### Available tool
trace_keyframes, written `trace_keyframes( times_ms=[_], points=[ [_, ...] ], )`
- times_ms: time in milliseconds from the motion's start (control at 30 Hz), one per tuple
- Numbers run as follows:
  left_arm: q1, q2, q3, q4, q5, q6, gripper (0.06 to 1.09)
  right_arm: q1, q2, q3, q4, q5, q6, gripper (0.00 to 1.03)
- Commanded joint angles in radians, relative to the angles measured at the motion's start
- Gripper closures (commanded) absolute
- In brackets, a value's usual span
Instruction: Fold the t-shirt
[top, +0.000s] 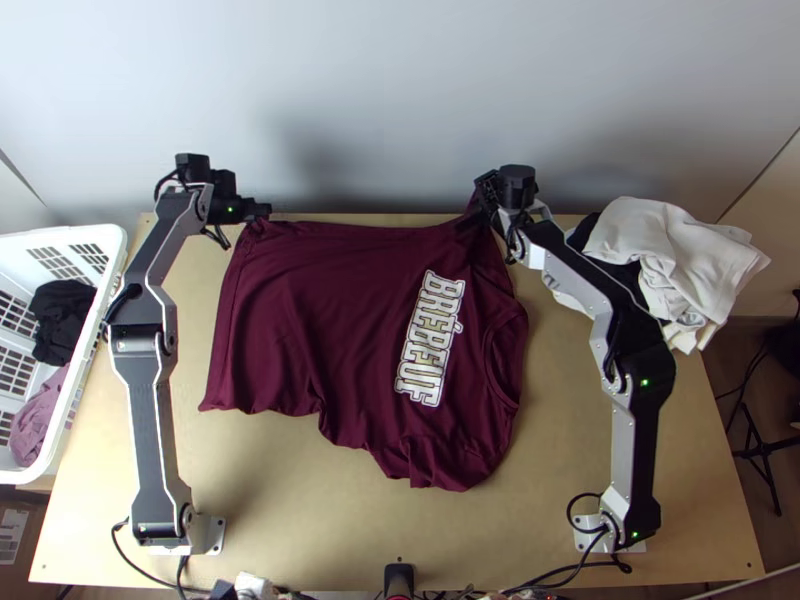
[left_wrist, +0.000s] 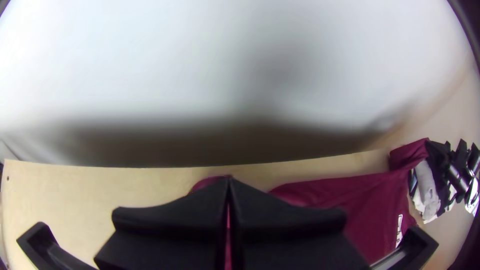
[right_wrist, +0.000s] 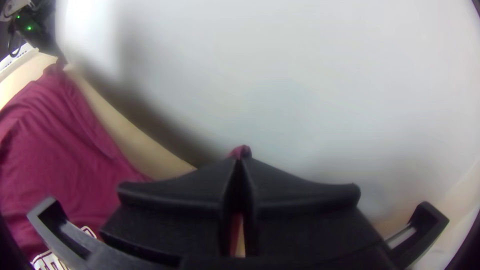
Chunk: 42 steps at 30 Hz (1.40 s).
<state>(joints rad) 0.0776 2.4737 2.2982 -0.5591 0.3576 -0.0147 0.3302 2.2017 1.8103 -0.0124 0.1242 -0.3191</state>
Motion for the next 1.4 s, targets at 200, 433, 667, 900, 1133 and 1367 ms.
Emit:
trace_keyframes(
  times_ms=[200,433,667,900,1133,1367],
  points=[
    [0.013,-0.177,-0.048,-0.001,0.000,-0.008,1.05,-0.025,-0.089,-0.037,-0.011,0.000,-0.008,1.00],
    [0.025,-0.252,-0.151,-0.019,0.001,-0.022,1.05,-0.013,-0.209,-0.172,-0.008,0.000,-0.006,1.00],
    [0.028,-0.355,-0.272,-0.010,0.006,-0.019,1.05,0.009,-0.324,-0.321,-0.004,0.000,-0.006,1.00],
    [0.027,-0.478,-0.457,0.064,0.014,-0.014,1.05,0.047,-0.401,-0.451,0.005,-0.001,0.011,1.00],
    [0.030,-0.588,-0.611,0.137,0.012,-0.008,1.05,0.082,-0.462,-0.523,0.005,-0.001,0.028,1.00],
    [0.028,-0.676,-0.747,0.186,0.012,-0.005,1.05,0.125,-0.551,-0.644,0.005,-0.001,0.040,1.00]
  ],
)
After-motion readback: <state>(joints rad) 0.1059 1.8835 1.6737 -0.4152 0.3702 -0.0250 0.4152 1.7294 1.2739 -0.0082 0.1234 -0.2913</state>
